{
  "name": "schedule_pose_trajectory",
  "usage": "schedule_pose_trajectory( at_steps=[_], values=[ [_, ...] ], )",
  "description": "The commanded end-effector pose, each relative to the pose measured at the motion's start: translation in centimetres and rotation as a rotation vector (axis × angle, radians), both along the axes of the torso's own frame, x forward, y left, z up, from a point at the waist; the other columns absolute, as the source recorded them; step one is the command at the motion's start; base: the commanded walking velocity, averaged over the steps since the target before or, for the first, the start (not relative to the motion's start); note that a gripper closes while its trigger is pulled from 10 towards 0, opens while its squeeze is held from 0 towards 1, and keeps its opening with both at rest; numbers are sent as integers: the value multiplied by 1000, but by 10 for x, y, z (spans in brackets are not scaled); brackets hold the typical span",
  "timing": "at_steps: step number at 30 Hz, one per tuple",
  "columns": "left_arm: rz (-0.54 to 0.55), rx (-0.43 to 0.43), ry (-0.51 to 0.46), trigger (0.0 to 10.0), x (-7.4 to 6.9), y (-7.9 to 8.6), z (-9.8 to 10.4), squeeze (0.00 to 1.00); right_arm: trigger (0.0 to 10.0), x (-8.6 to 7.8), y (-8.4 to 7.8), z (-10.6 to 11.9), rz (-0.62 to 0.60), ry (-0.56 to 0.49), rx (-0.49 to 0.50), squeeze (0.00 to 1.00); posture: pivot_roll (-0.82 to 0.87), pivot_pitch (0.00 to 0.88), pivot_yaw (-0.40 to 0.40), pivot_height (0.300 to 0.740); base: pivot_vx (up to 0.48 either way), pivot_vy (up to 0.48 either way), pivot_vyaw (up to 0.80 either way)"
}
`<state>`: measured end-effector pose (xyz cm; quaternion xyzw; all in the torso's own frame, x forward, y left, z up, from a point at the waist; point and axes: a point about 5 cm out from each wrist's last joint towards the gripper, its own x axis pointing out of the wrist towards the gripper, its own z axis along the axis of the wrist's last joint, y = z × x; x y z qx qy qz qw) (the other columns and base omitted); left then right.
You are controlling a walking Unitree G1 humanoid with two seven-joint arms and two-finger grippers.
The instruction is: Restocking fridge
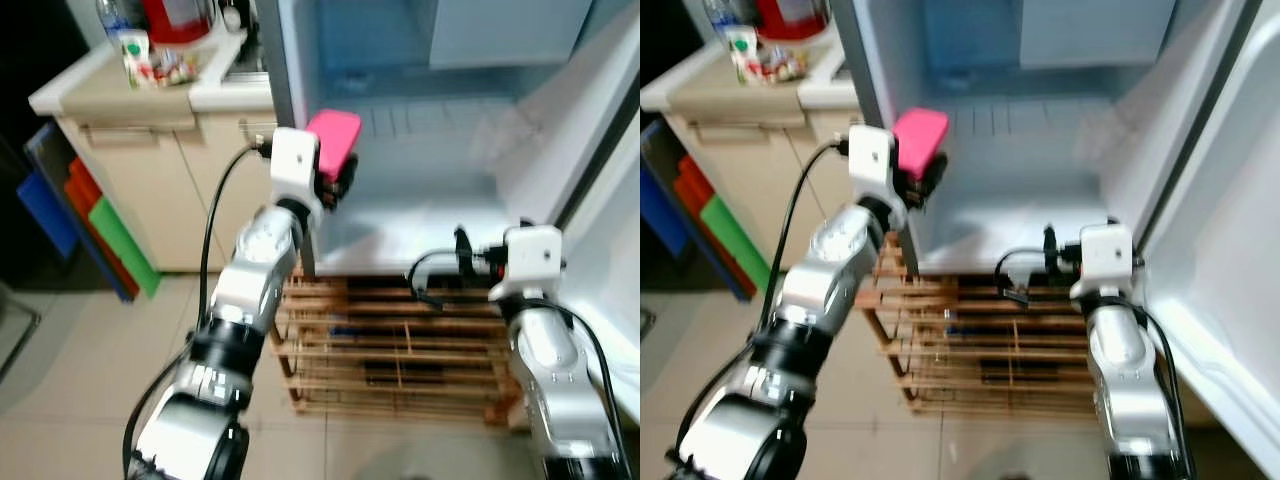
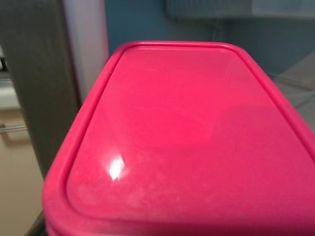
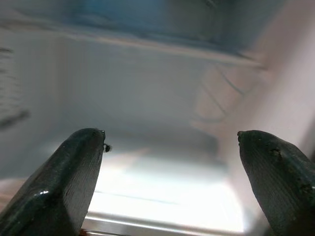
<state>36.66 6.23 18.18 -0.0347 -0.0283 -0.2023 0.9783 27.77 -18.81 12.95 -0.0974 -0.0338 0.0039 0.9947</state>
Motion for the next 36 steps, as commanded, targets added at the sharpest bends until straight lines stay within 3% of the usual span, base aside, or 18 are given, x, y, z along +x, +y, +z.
schedule_pose_trajectory(
  at_steps=[1, 9, 15, 20, 25, 28, 33, 36],
  values=[
    [50, -10, 17, 10000, 9, 12, 1, 0, 10000, -1, 3, 3, 16, -9, -10, 0, -198, 0, 68, 740, 0, 0, 0],
    [-24, -1, 32, 10000, 15, -19, 4, 0, 10000, -8, 3, 5, 12, -9, -20, 0, -227, 17, 79, 740, 0, 0, 0],
    [-44, -58, 94, 10000, 19, -39, 4, 0, 10000, -19, 13, 11, 82, -24, -50, 0, -293, 47, 109, 740, 0, 0, 0],
    [-109, -56, 102, 10000, 7, -66, -3, 0, 10000, -37, 13, 16, 52, -27, -26, 0, -319, 92, 134, 740, 0, 0, 0],
    [-84, -35, 127, 10000, 9, -64, -12, 0, 10000, -56, 25, 20, 83, -13, -21, 0, -333, 156, 116, 740, 0, 0, 0],
    [-124, -110, 169, 10000, 9, -68, -12, 0, 10000, -67, 28, 20, 110, 17, -31, 0, -351, 195, 112, 740, 0, 0, 0],
    [-101, -44, 176, 10000, 8, -67, -21, 0, 10000, -85, 27, 21, 103, 50, -44, 0, -385, 258, 113, 740, 0, 0, 0],
    [-32, -34, 174, 10000, 15, -53, -20, 0, 10000, -98, 26, 28, 74, 65, -50, 0, -423, 298, 124, 740, 0, 0, 0]
  ],
)
